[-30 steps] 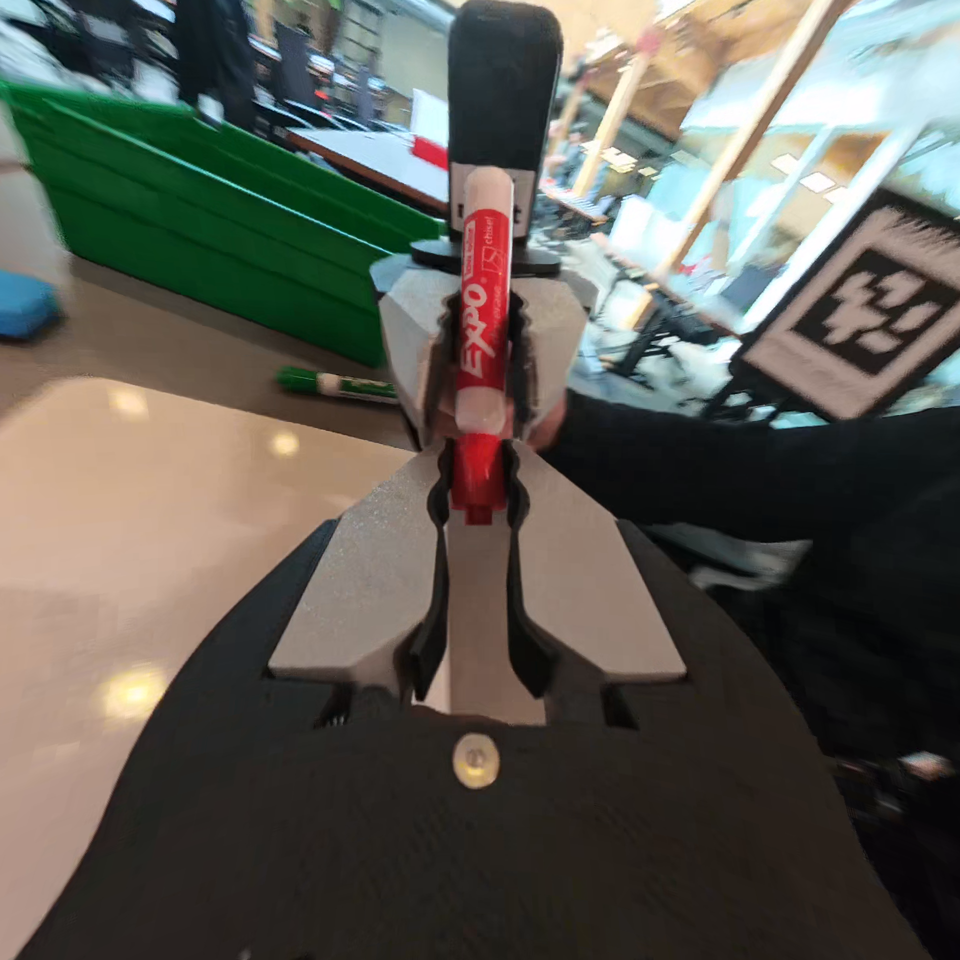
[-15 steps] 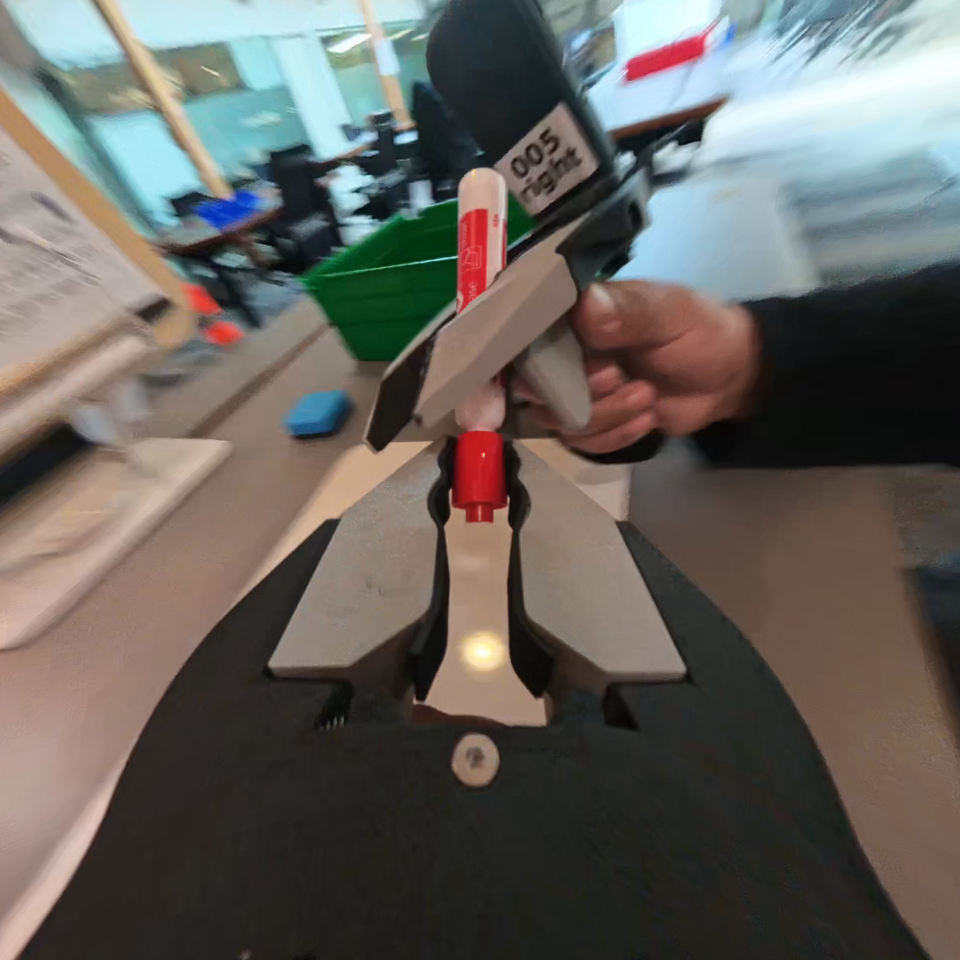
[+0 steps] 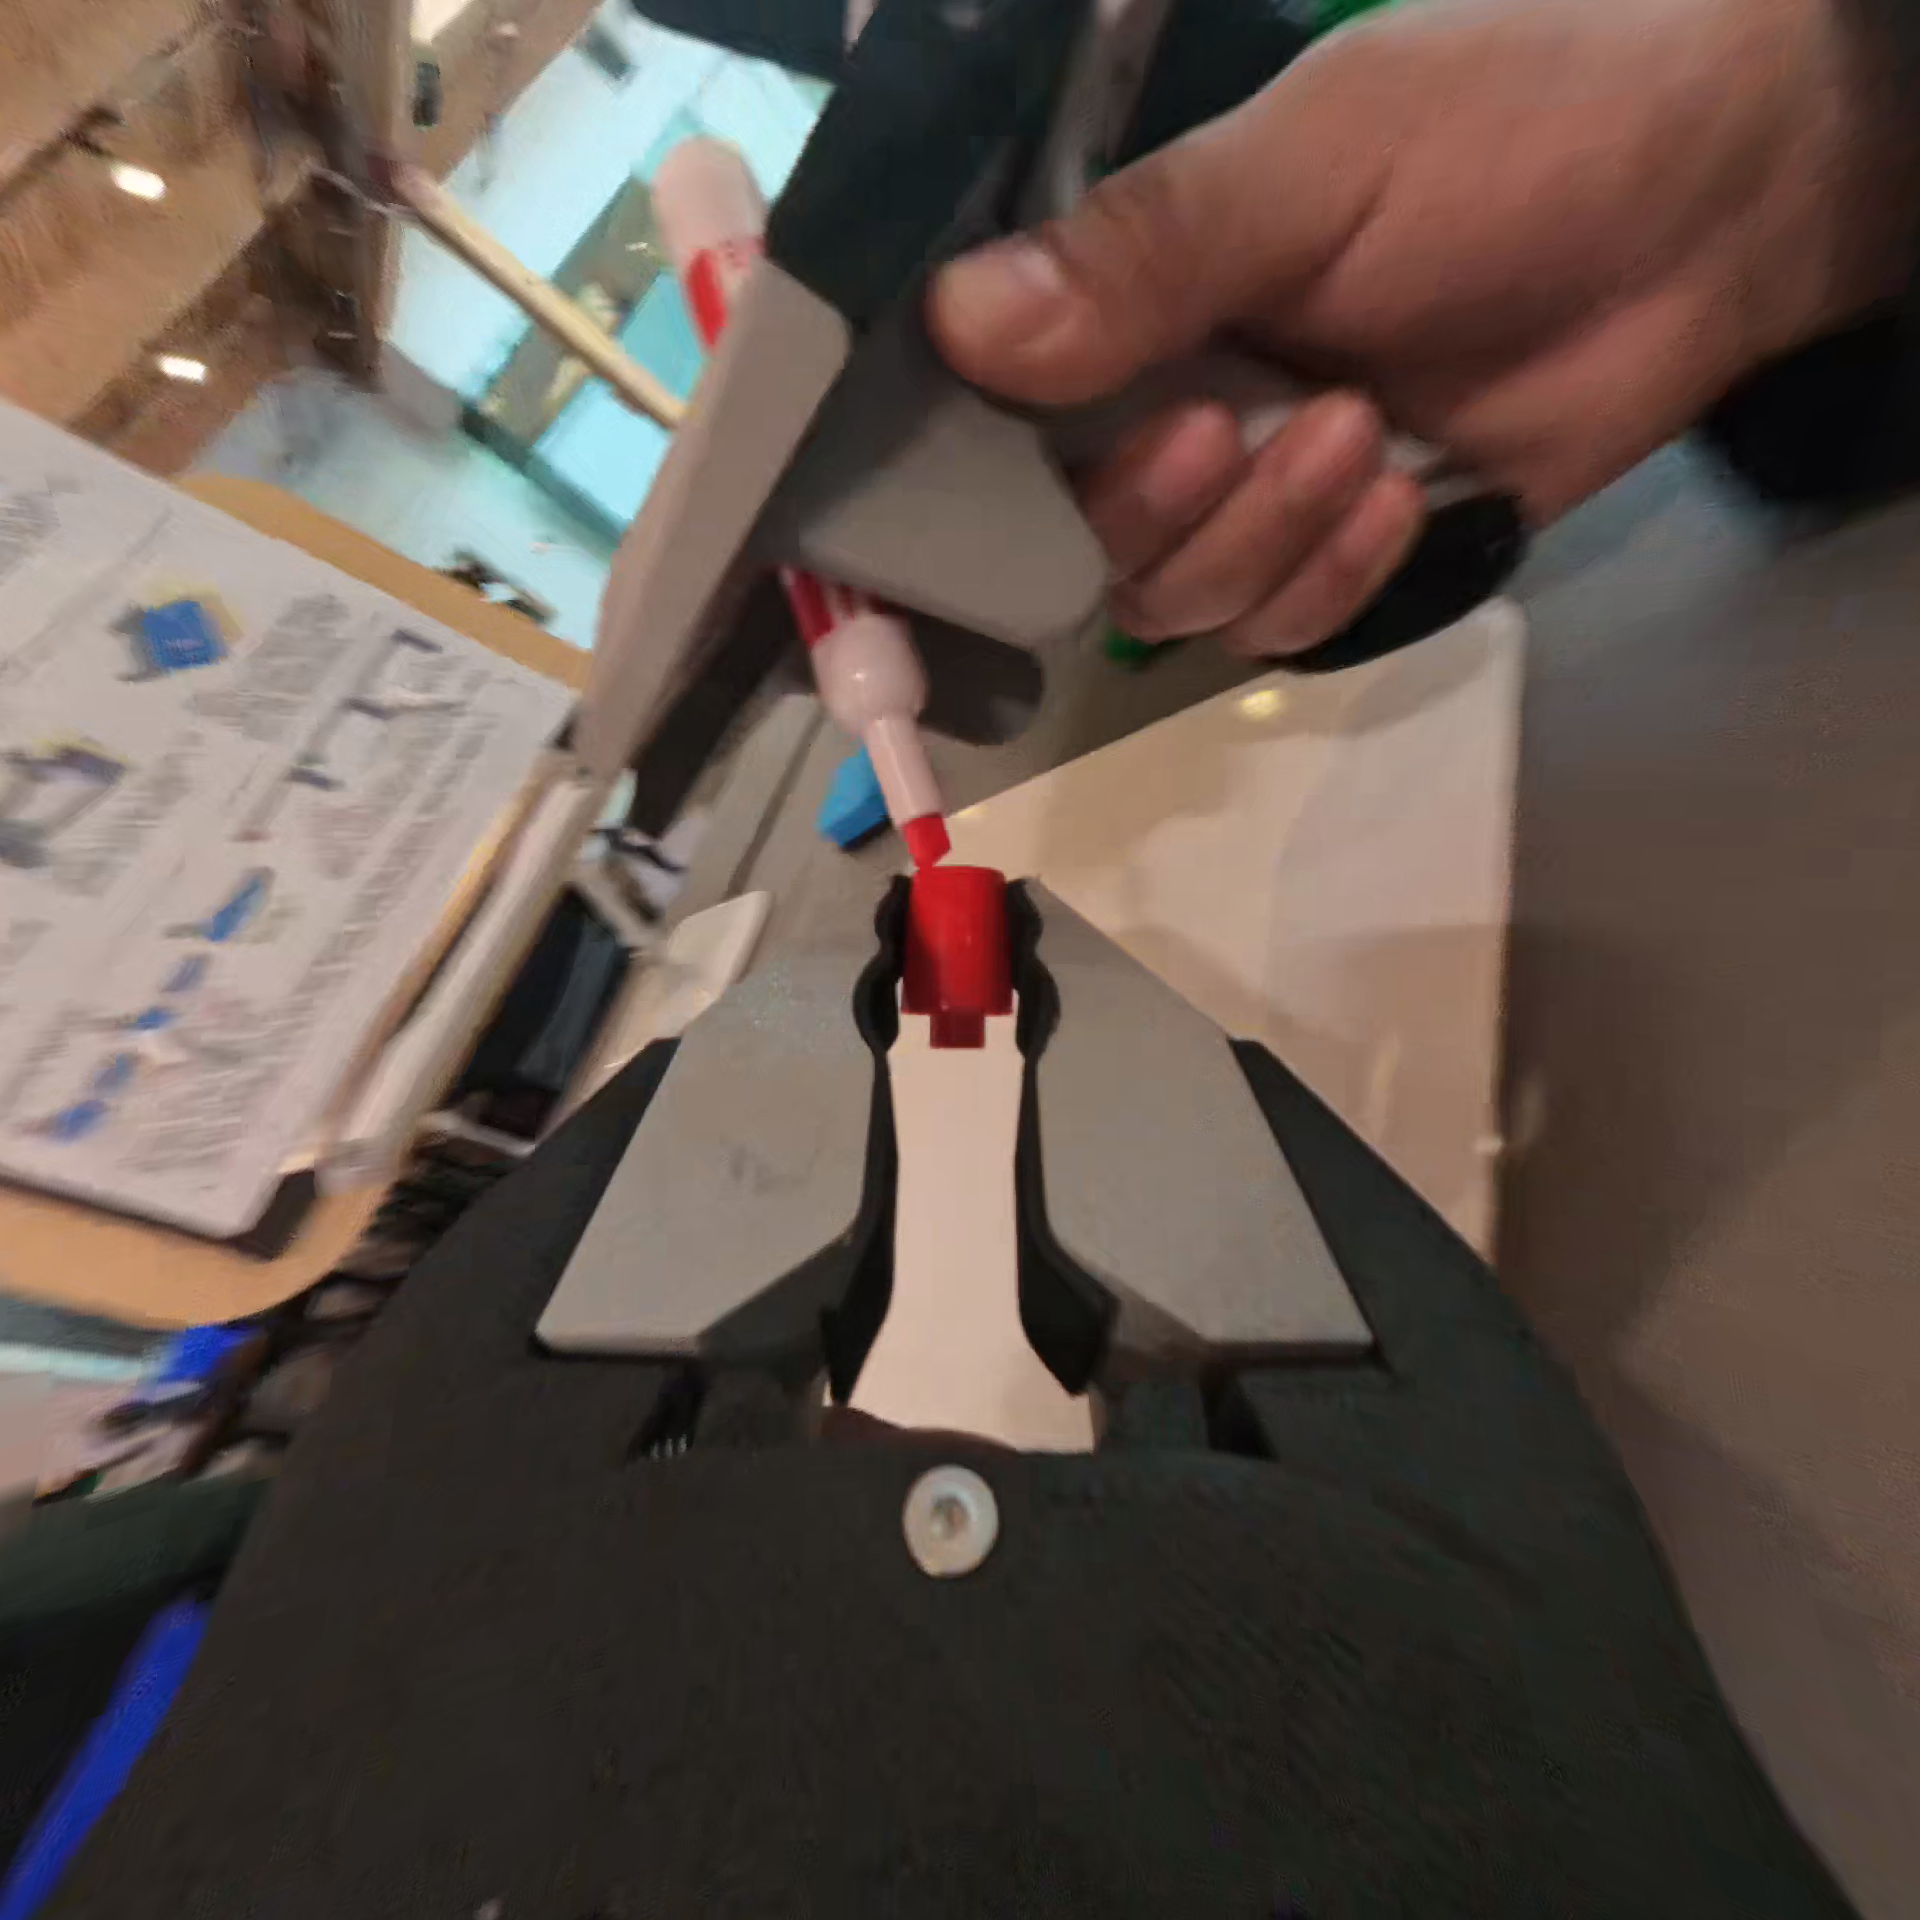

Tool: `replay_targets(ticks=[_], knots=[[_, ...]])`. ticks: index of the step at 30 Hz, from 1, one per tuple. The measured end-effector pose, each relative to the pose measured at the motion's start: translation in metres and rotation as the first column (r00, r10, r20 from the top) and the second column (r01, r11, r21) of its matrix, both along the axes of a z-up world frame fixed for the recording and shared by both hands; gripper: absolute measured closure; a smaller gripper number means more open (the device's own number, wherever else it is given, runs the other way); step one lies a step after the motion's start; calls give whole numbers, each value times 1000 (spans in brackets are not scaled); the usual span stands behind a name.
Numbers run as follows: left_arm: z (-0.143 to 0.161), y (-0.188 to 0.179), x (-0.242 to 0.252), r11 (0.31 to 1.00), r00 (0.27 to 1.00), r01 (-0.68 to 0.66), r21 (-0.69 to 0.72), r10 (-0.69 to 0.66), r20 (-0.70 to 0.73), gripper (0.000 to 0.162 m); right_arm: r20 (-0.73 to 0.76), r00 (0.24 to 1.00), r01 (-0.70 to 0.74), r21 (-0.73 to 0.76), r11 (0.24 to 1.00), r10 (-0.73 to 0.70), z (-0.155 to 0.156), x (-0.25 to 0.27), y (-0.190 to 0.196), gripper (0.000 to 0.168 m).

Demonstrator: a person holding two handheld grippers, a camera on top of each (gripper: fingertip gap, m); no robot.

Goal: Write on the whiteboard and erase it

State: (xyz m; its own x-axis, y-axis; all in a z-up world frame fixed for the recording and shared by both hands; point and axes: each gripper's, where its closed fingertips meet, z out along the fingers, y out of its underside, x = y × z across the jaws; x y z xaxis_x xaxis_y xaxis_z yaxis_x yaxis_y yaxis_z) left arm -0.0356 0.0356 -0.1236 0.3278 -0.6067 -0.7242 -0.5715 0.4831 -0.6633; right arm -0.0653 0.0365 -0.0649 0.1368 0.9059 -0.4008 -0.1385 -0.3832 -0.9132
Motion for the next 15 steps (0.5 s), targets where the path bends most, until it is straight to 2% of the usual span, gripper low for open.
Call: replay_targets(ticks=[1, 2, 4, 6, 11, 15], knots=[[-4, -8, 7, 993, 998, 56, -107, -52, 37, 146, 3, 1000, 6, 3, 1000, -6, 0, 2, 1, 149], [-4, -7, 7, 985, 997, 60, -161, -50, 63, 146, 20, 999, 25, 17, 1000, -26, -1, 3, 3, 149], [2, 8, -2, 991, 996, -6, -137, 18, 86, 146, 26, 999, 24, 29, 999, -25, -1, 2, 1, 150], [-3, 10, -7, 979, 996, -5, -205, 24, 90, 146, 42, 999, 28, 43, 999, -29, -2, 0, 1, 150], [-26, 32, -22, 969, 990, -138, -206, 135, -28, 146, 68, 994, 80, 69, 994, -84, -4, 2, 7, 149], [-31, 48, -33, 955, 969, -246, -167, 238, -66, 146, 52, 985, 162, 68, 984, -166, -2, 14, 19, 149]])
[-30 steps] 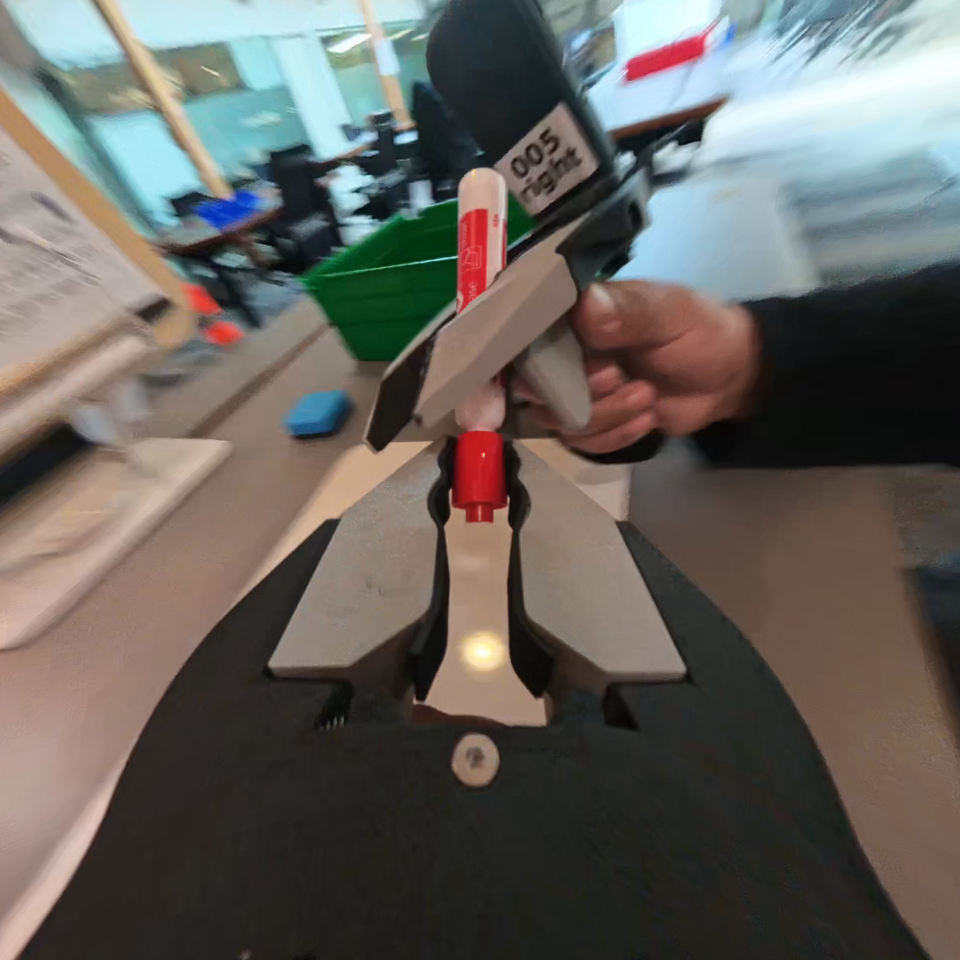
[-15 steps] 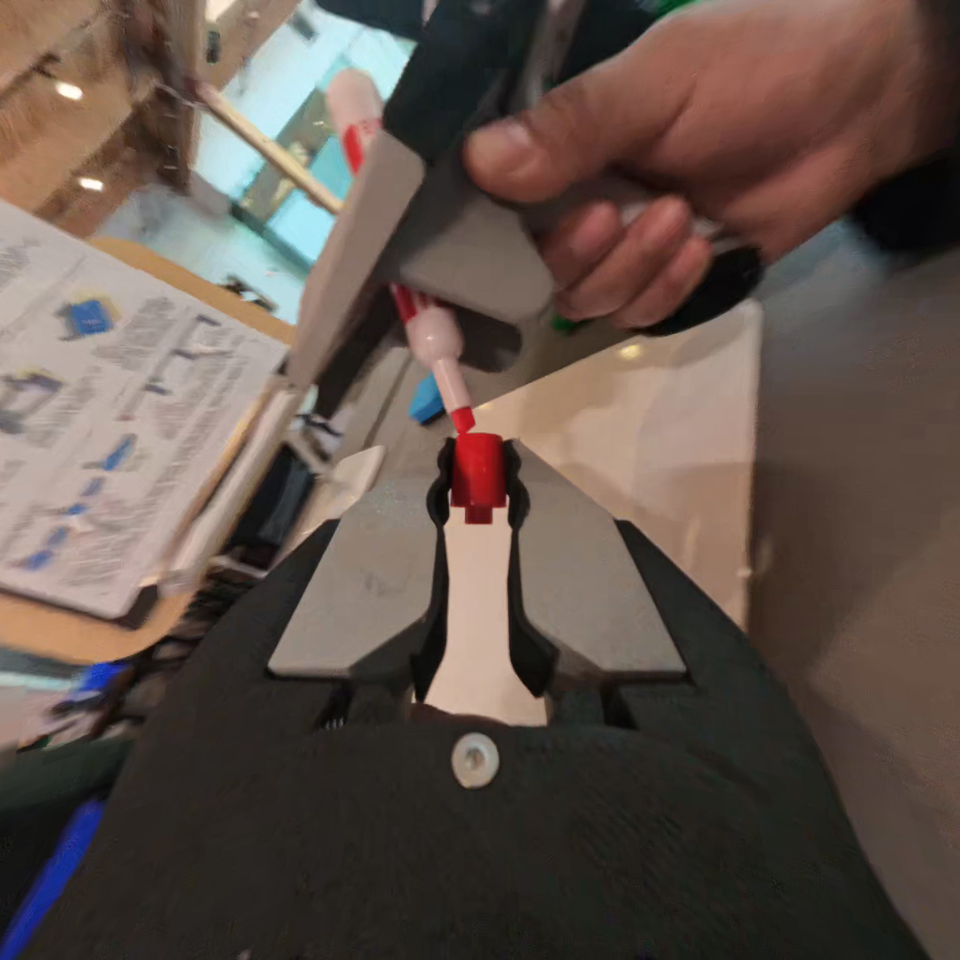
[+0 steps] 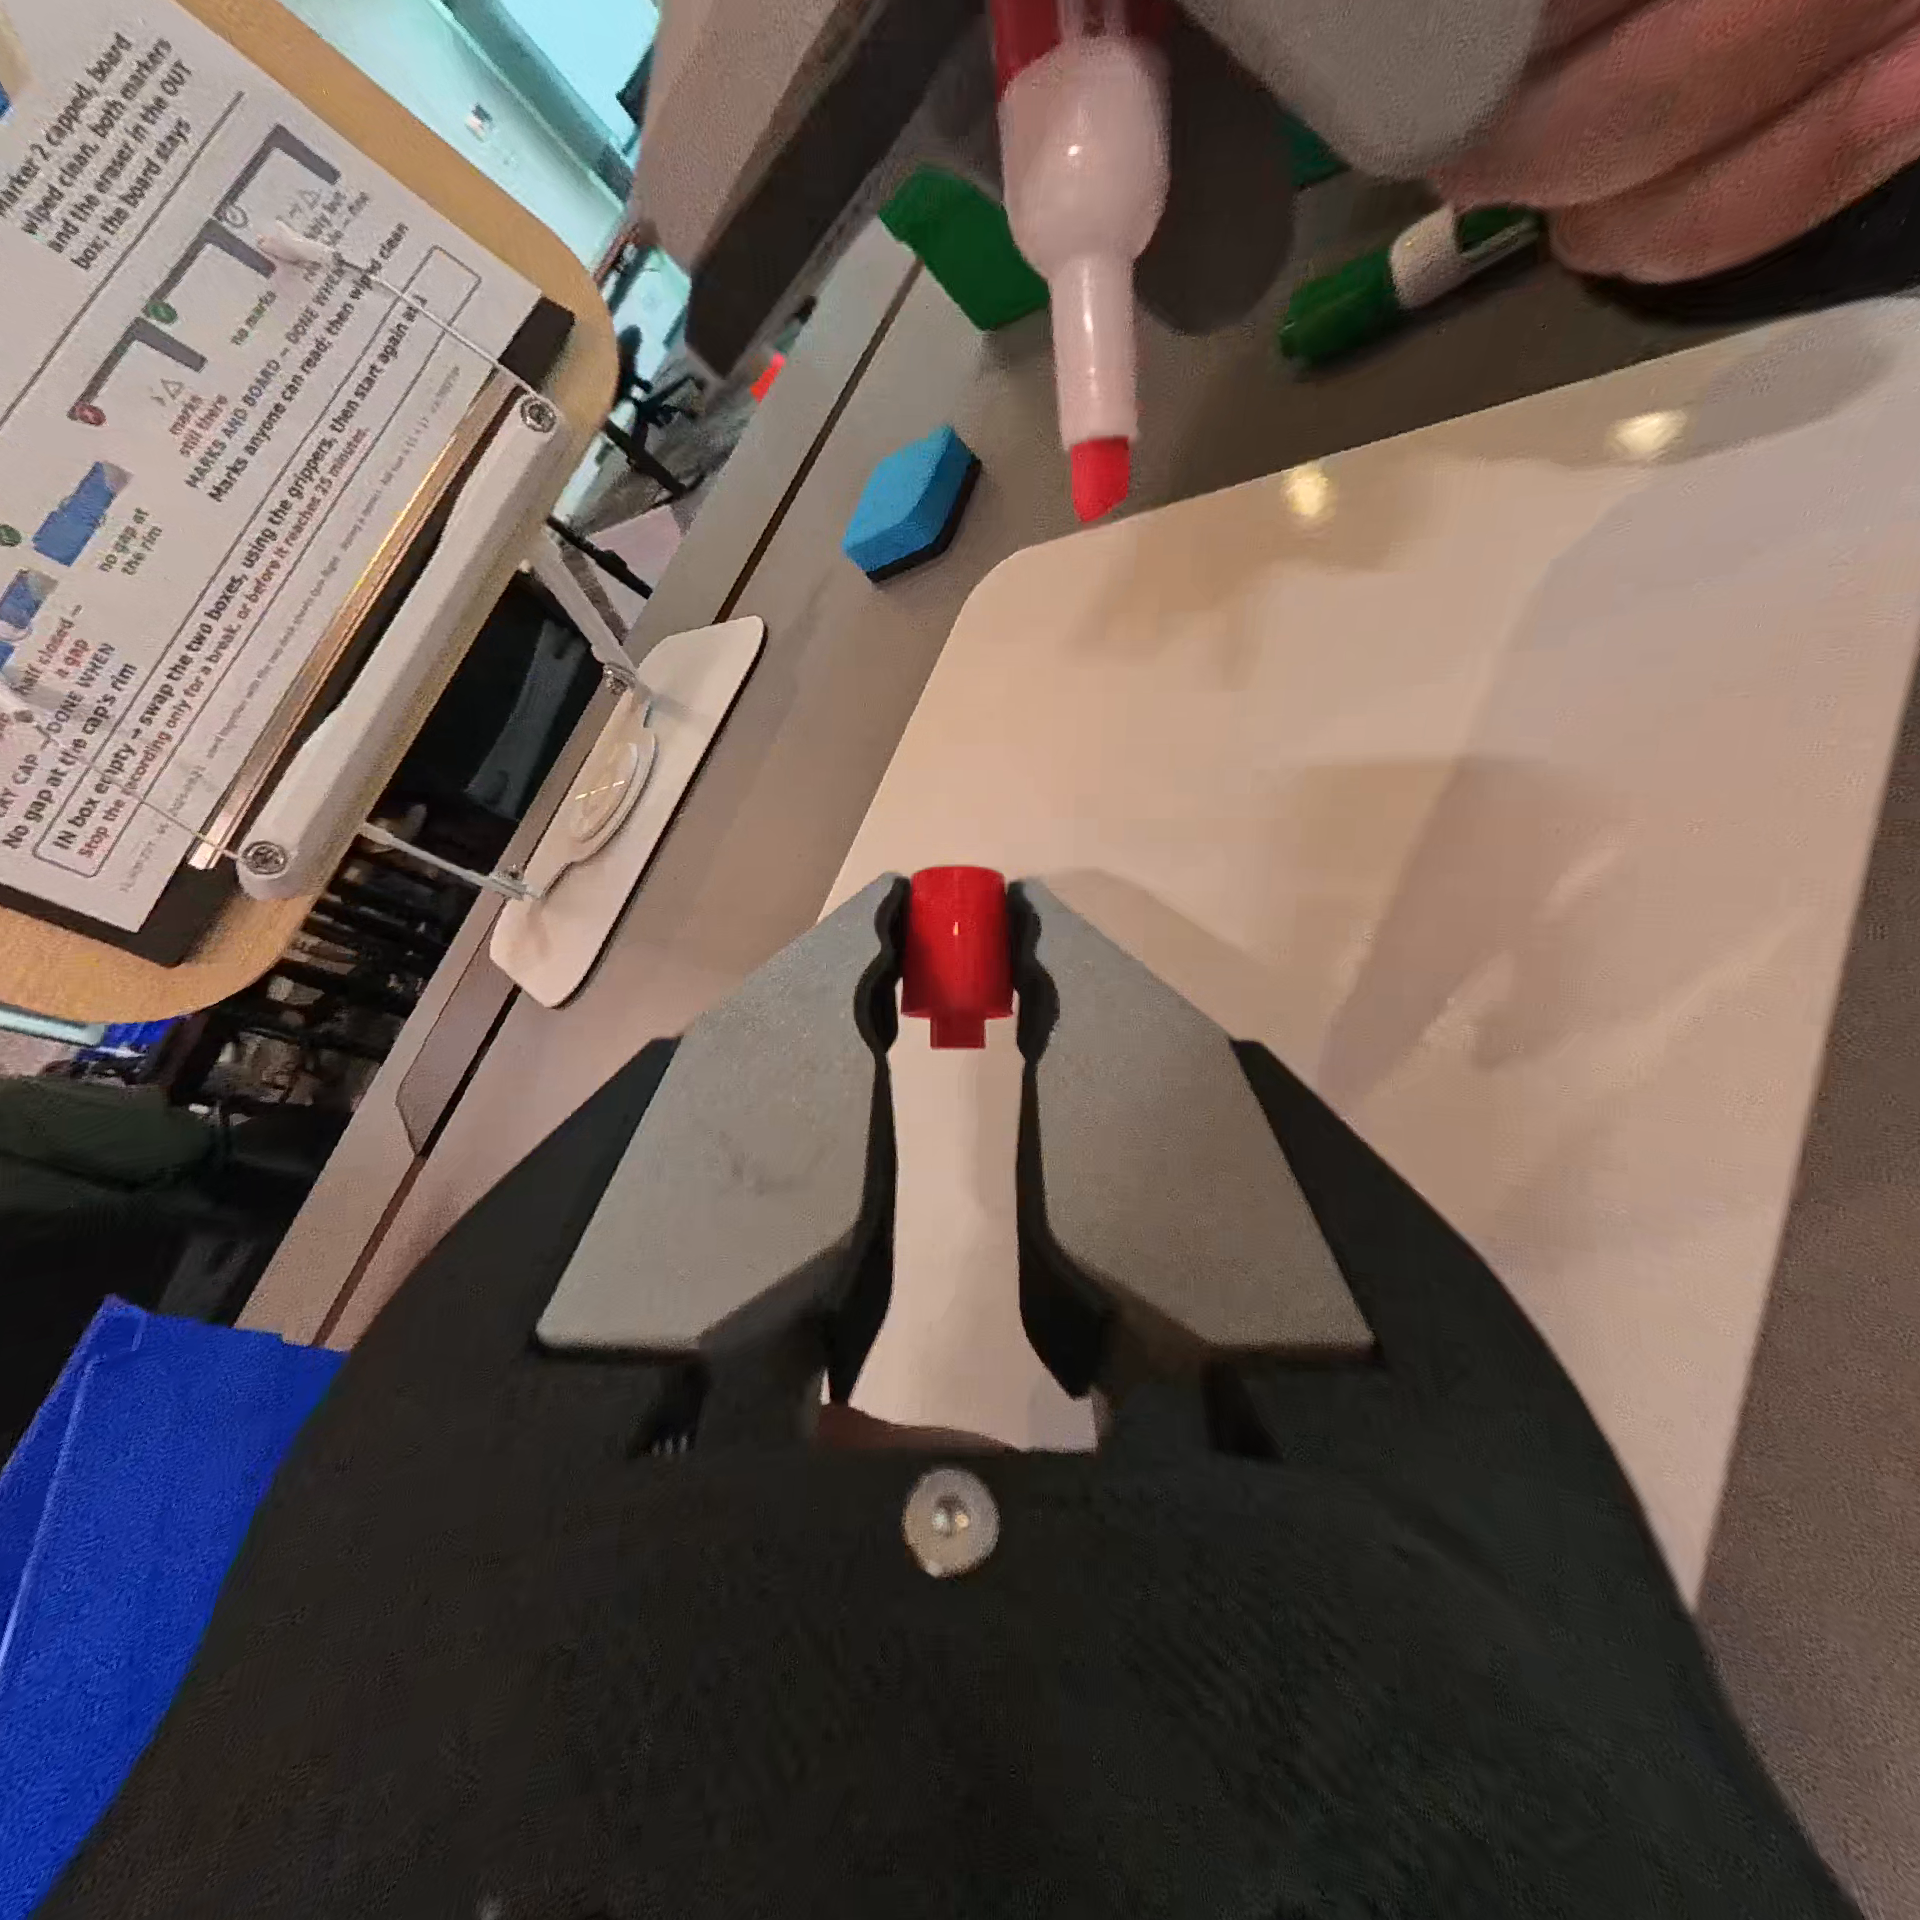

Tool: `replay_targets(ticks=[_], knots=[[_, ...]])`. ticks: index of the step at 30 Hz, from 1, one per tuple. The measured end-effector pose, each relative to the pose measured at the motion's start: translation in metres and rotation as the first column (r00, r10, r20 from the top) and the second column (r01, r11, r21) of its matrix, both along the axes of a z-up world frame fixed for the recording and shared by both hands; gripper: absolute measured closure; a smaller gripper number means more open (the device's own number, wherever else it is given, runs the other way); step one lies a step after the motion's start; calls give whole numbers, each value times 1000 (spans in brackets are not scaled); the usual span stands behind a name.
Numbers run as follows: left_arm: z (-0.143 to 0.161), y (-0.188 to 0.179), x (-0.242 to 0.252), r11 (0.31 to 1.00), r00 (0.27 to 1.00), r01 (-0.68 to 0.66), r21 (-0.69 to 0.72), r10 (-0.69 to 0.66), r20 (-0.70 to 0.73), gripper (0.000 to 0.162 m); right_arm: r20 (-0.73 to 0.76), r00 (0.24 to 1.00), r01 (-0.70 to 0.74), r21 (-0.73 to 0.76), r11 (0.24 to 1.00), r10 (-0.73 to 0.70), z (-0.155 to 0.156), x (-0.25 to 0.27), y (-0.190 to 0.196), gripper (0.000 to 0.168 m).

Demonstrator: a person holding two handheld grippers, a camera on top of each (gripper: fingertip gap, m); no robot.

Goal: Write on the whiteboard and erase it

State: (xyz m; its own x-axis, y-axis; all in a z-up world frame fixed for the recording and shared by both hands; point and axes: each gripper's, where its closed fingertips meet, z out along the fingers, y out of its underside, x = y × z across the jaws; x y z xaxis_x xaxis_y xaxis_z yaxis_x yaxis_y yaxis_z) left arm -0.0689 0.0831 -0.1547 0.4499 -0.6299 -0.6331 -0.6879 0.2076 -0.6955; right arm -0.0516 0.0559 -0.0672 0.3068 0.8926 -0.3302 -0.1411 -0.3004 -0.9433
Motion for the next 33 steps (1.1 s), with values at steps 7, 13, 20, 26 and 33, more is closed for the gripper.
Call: replay_targets(ticks=[7, 13, 20, 26, 33], knots=[[3, 9, -9, 996, 998, -65, 58, 66, -13, 146, 49, 993, 105, 35, 994, -106, -4, 8, 12, 149], [3, 25, -26, 978, 980, -194, 72, 196, -19, 146, 68, 990, 119, 35, 992, -121, -8, 8, 14, 149], [9, 34, -42, 960, 958, -279, 24, 277, 69, 146, 105, 986, 128, 34, 991, -131, -16, 6, 17, 148], [16, 36, -47, 956, 944, -292, -19, 292, 157, 146, 175, 979, 102, 15, 995, -103, -31, -1, 16, 148], [28, 34, -50, 963, 918, -254, -89, 269, 290, 146, 261, 959, 84, 98, 992, -107, -37, -9, 9, 148]])
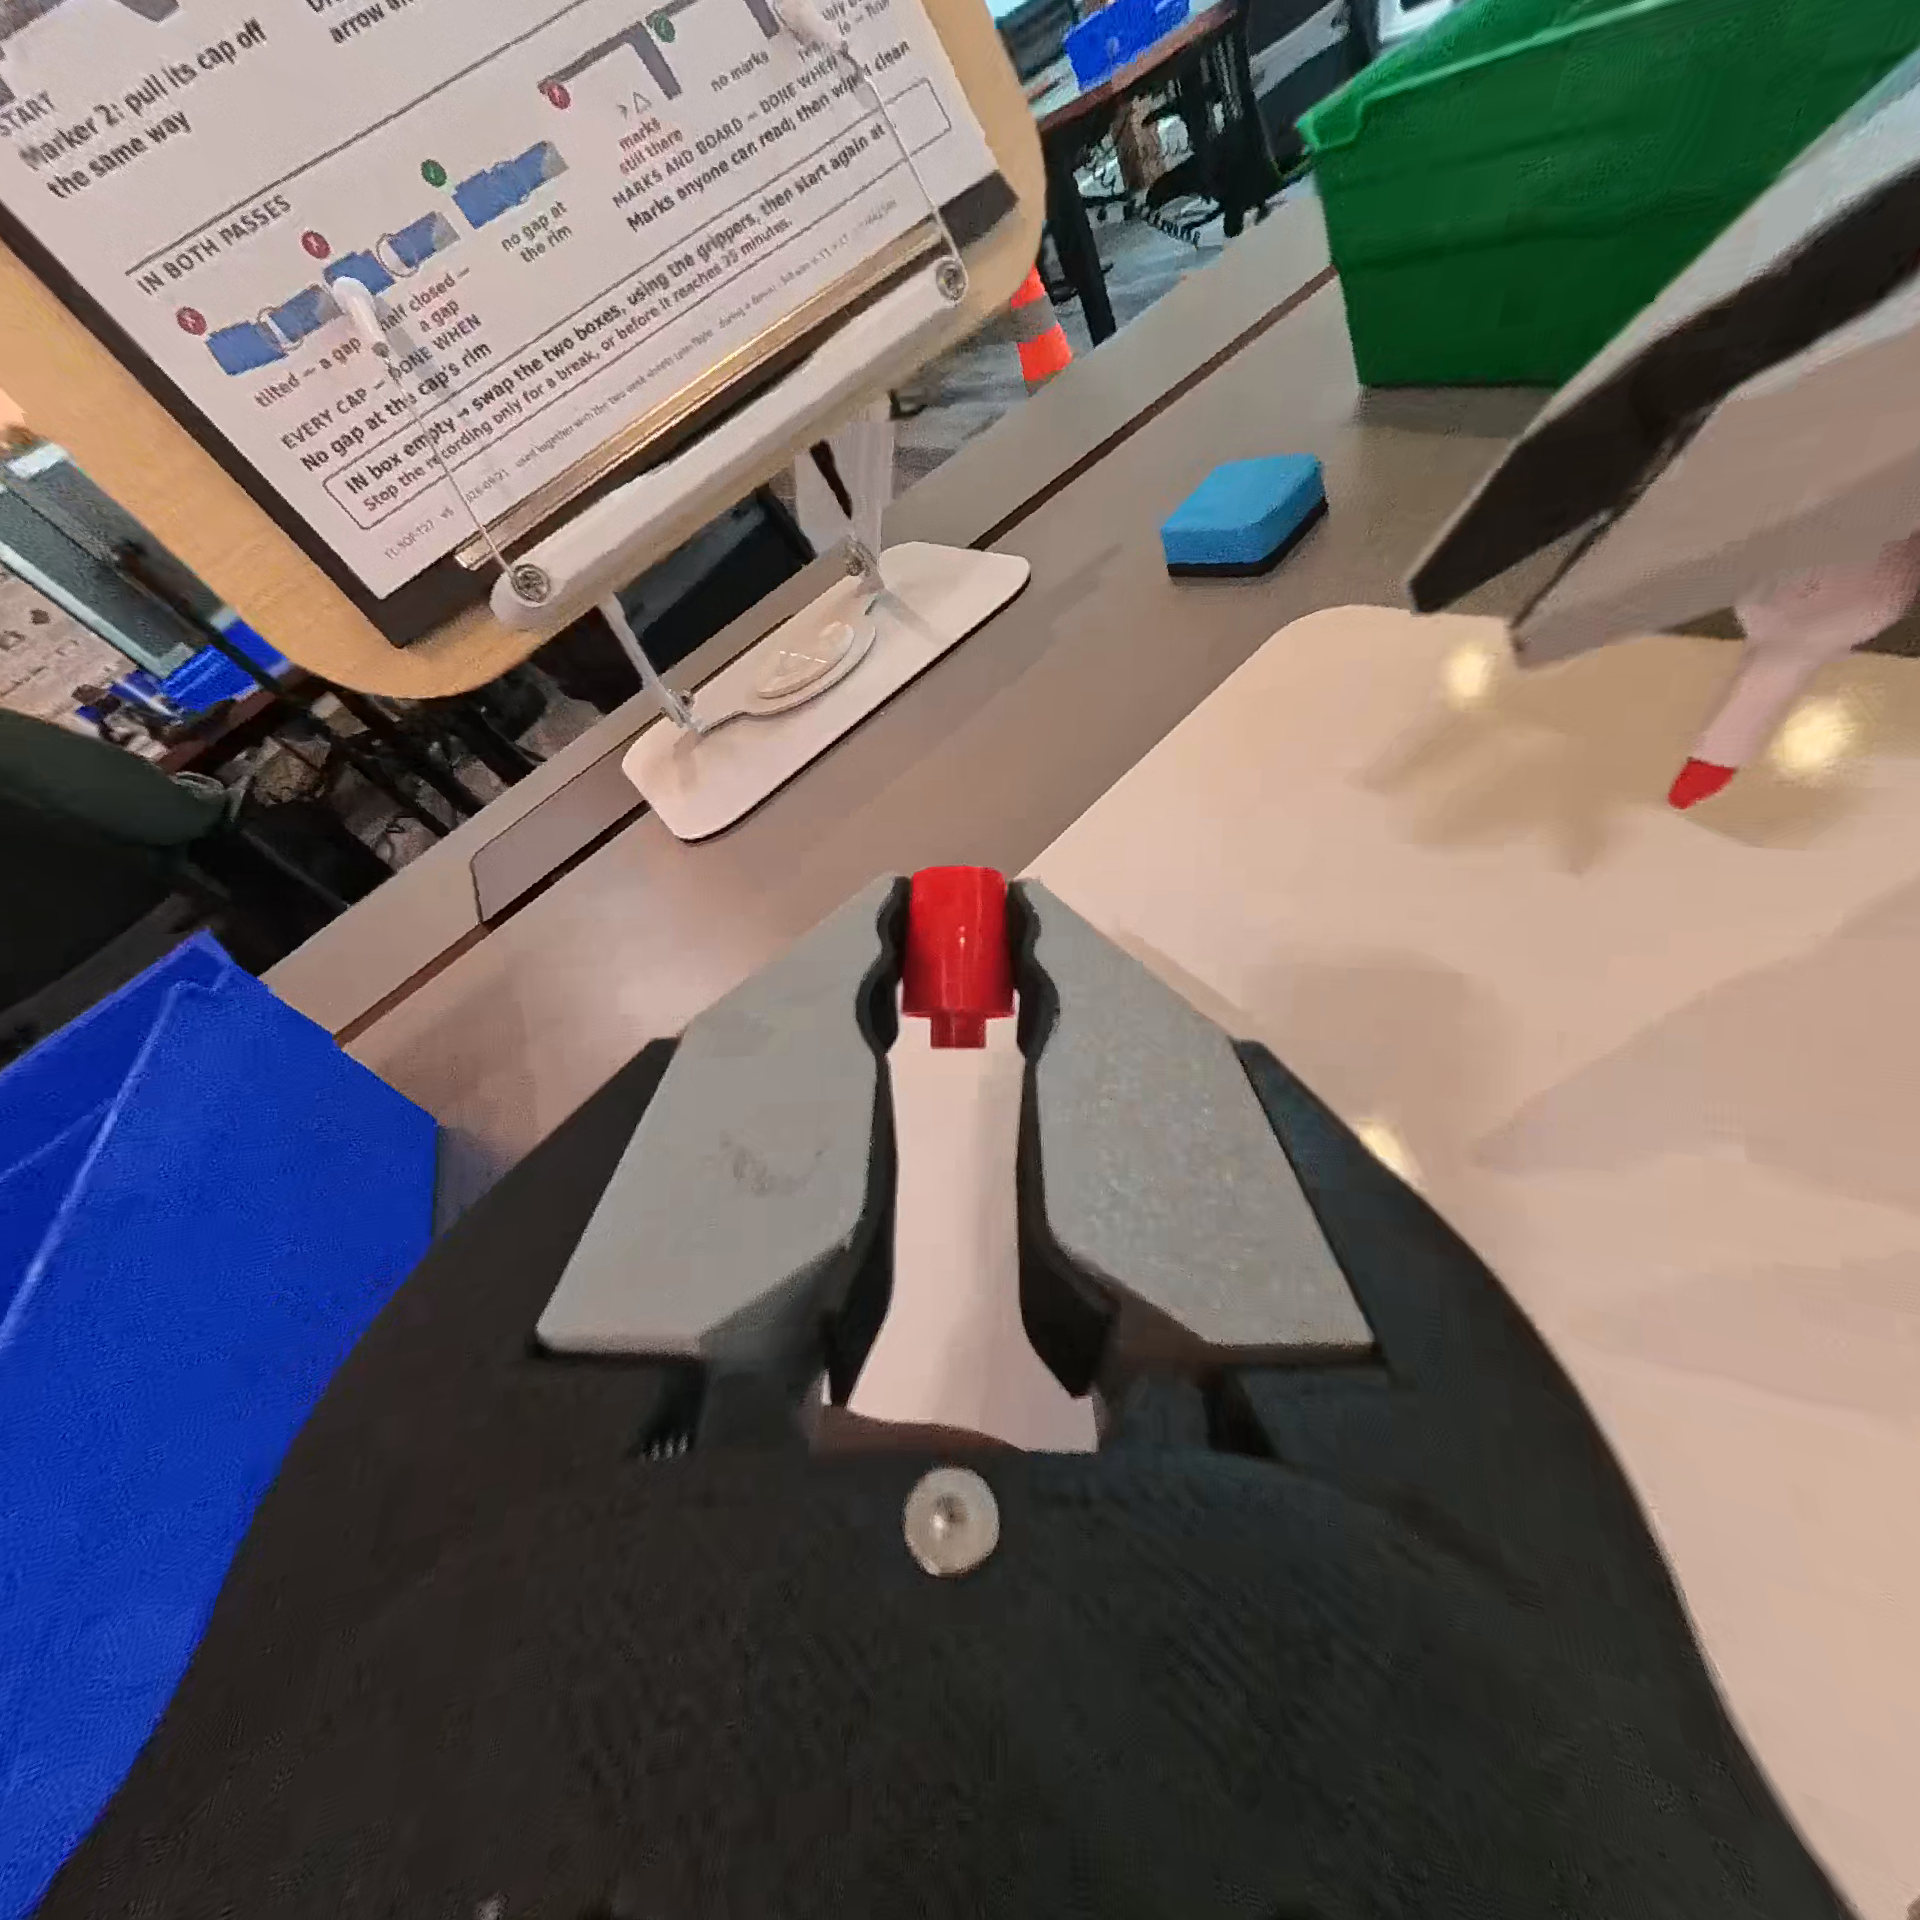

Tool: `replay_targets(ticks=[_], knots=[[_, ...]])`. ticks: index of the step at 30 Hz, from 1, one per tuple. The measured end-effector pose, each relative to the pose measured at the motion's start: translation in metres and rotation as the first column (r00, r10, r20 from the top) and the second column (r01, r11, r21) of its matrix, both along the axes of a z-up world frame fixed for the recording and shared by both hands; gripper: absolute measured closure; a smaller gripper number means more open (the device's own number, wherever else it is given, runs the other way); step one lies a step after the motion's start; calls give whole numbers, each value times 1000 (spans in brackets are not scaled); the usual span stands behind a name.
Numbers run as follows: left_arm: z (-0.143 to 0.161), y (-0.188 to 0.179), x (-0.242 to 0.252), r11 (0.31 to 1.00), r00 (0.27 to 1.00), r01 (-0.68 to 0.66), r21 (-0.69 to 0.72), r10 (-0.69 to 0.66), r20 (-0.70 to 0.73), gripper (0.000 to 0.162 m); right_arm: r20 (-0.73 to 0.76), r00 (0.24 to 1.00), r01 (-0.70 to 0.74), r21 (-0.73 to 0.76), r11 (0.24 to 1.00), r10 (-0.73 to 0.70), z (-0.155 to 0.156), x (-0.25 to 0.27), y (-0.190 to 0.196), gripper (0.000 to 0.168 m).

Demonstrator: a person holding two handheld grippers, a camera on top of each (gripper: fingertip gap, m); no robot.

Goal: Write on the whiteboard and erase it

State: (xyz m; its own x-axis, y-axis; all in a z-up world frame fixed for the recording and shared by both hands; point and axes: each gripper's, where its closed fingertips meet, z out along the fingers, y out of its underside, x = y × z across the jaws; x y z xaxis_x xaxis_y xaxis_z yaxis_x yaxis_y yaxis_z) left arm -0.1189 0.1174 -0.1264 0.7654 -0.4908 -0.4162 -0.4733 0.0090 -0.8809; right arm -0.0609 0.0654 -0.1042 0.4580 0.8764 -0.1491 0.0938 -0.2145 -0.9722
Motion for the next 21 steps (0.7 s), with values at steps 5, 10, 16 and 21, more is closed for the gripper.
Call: replay_targets(ticks=[5, 10, 16, 21], knots=[[32, -19, 11, 984, 943, 180, -5, -171, 285, 147, 72, 997, 25, 82, 996, -31, -1, -2, 0, 148], [61, -52, 32, 920, 832, 383, 86, -384, 400, 147, 215, 976, 2, 164, 986, -38, -15, -13, -6, 148], [59, -75, 61, 880, 828, 466, 93, -470, 304, 146, 309, 950, -22, 198, 980, -41, -29, -24, -10, 148], [49, -82, 76, 869, 834, 493, 47, -488, 257, 146, 366, 923, 22, 261, 965, -120, -32, -21, -4, 148]])
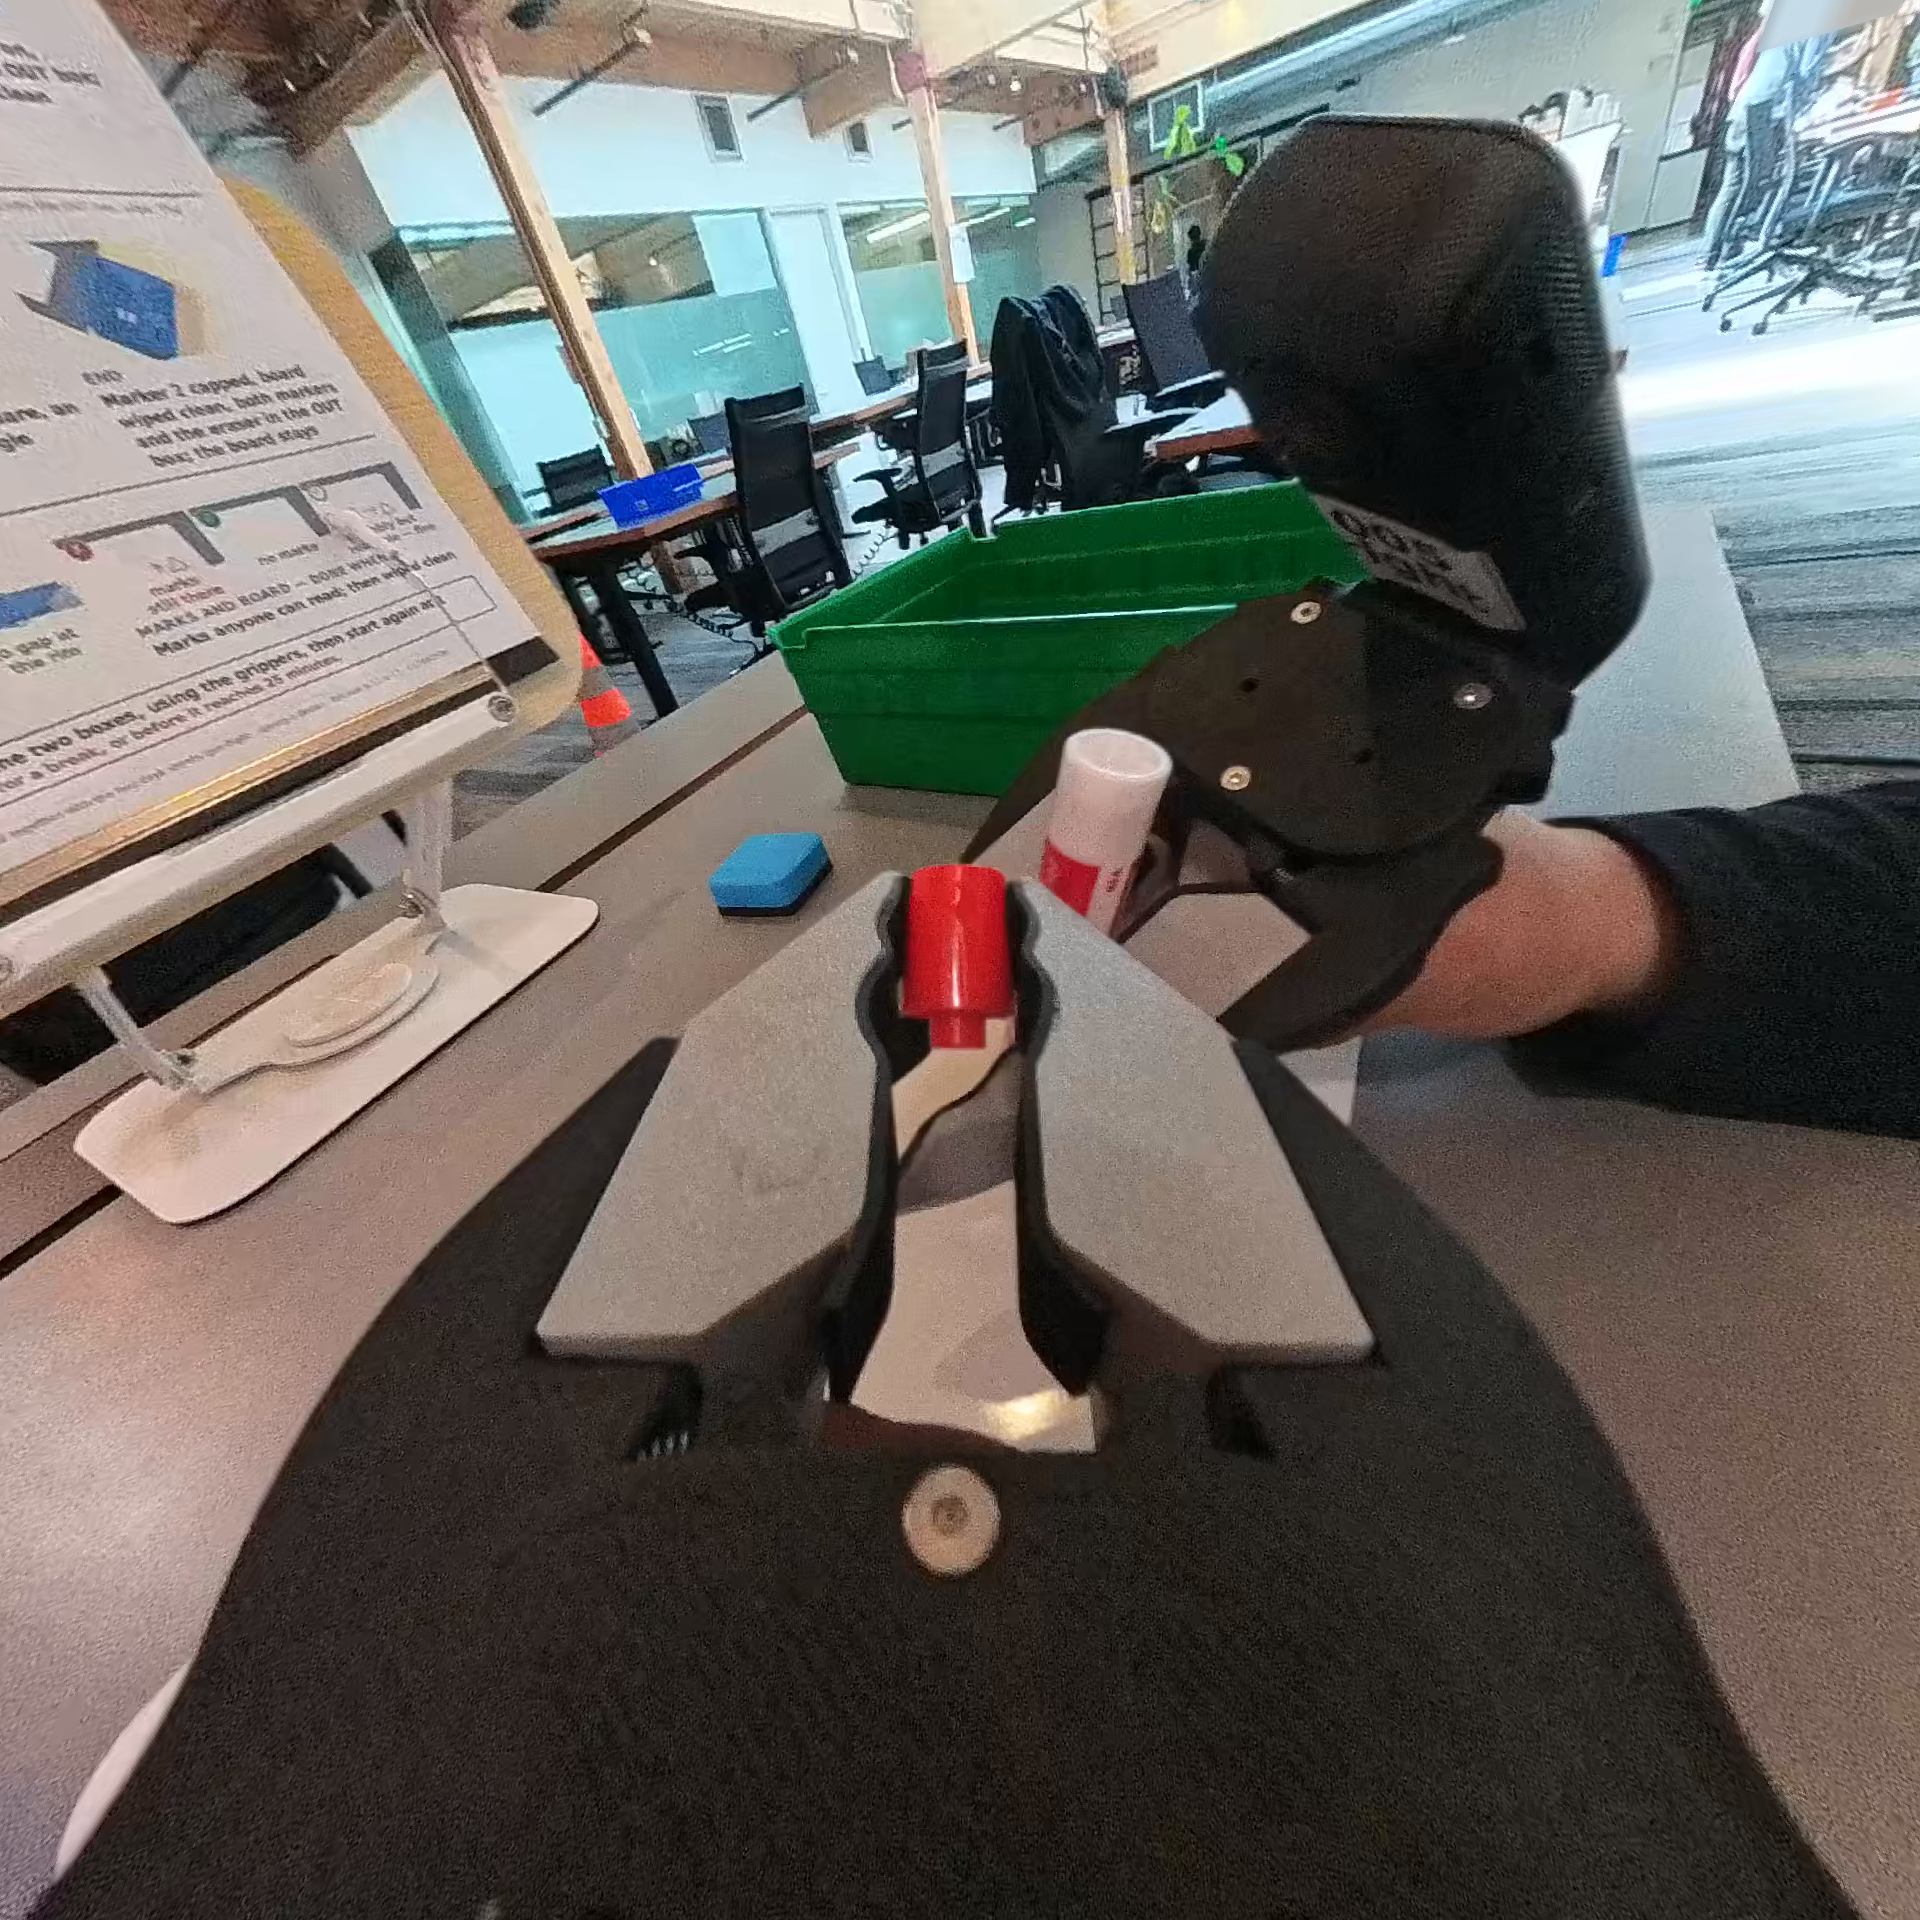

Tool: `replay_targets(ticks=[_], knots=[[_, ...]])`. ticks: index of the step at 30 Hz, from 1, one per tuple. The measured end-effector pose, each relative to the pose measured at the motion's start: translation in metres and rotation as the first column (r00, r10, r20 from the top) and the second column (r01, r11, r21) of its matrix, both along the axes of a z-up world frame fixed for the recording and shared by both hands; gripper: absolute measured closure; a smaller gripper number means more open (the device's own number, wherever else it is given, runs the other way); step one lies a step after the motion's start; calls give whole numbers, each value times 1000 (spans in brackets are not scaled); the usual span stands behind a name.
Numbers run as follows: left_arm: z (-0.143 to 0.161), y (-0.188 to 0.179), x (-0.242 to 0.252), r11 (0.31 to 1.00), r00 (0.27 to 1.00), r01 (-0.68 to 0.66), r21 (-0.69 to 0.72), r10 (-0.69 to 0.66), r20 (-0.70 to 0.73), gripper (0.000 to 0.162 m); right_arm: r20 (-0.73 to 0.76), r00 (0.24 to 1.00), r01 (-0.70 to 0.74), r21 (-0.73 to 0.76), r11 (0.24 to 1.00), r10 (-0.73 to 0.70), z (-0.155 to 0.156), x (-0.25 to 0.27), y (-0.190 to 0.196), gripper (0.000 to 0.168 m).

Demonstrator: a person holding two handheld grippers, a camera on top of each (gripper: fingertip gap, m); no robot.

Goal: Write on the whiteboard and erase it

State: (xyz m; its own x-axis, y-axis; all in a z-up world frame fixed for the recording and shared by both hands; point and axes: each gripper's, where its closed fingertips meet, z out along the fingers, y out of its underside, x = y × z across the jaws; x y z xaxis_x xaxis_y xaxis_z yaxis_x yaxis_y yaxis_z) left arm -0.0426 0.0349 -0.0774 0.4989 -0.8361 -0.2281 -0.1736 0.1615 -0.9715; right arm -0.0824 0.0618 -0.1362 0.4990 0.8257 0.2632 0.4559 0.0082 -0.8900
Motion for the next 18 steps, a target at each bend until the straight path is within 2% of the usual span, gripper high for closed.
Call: replay_targets(ticks=[4, 14, 18], knots=[[3, -7, 8, 999, 999, 35, -2, -35, 15, 146, 74, 997, 19, 37, 999, -22, -9, -2, 2, 148], [6, -12, 12, 999, 999, 36, 21, -36, 16, 146, 30, 999, -11, -2, 1000, 11, -8, -8, -3, 148], [1, 1, 1, 996, 997, -50, 68, 54, -47, 146, 4, 1000, -19, -6, 1000, 19, -2, -7, -4, 150]])
